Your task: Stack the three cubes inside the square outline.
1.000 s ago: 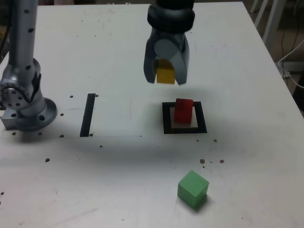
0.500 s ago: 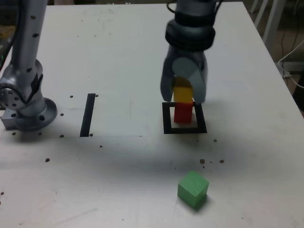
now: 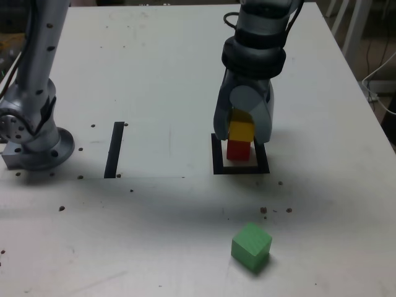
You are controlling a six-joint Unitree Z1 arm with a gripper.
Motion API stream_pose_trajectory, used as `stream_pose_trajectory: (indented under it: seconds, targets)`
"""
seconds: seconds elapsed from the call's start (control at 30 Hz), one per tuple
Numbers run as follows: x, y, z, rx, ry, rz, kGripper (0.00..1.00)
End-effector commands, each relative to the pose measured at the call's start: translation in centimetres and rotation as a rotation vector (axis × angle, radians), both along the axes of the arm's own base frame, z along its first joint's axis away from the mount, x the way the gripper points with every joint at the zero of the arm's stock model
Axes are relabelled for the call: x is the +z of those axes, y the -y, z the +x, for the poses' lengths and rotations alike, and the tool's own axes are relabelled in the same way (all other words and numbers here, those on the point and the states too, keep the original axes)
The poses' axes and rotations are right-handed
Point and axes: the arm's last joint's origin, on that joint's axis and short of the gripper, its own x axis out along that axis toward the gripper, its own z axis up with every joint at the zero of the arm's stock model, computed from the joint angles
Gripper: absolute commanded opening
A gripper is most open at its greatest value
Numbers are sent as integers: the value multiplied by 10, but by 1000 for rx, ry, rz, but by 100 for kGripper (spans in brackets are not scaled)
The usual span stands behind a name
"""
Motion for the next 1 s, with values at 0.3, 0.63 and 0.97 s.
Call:
stream_pose_trajectory:
  seconds: [0.3,0.63,0.97]
  targets:
    - [-7,-5,0,13,-12,5,28]
    - [-12,-6,1,3,-9,0,80]
    - [-15,-12,-4,13,-19,3,97]
